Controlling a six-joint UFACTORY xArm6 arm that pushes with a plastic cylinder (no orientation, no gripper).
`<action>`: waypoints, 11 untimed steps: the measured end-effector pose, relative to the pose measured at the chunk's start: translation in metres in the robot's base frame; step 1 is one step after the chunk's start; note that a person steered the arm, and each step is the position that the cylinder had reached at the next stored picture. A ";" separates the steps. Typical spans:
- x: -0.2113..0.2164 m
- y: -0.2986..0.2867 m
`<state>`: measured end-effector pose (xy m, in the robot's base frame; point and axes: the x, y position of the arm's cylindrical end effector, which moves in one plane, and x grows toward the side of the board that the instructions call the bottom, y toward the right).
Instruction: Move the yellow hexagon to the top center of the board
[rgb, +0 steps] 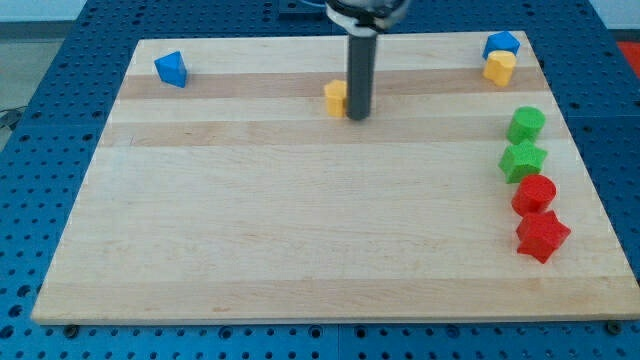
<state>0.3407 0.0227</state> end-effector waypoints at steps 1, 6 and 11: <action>0.000 -0.017; -0.023 -0.045; -0.033 -0.073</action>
